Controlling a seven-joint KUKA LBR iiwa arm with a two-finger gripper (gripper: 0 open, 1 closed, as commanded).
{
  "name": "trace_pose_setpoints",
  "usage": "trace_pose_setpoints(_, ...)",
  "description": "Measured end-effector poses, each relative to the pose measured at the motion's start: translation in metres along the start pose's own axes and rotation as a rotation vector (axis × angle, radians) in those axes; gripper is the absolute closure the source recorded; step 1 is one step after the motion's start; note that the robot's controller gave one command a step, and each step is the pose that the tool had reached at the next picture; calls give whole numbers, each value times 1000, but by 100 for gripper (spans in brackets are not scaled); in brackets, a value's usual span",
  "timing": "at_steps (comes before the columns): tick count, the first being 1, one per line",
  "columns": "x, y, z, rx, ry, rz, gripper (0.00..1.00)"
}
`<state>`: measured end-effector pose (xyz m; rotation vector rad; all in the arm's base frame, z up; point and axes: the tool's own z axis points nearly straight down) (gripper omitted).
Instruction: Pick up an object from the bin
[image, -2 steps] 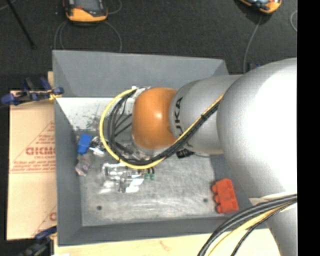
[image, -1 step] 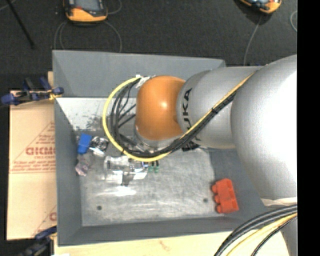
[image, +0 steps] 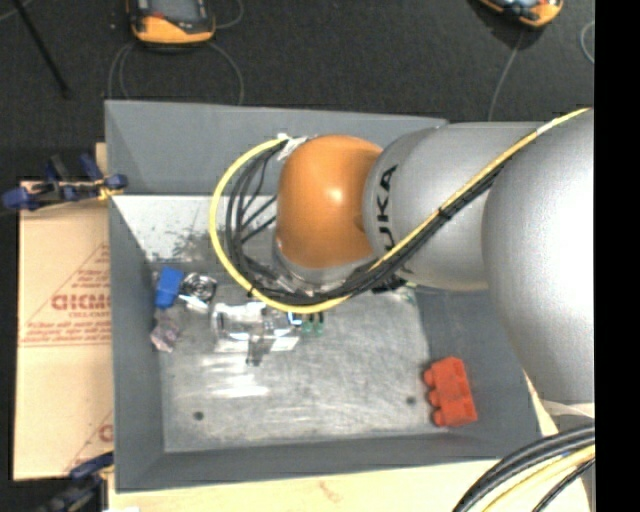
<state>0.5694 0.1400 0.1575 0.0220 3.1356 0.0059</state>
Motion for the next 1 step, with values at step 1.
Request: trace_pose_setpoints(1,-1,0,-35,0,0,2,100)
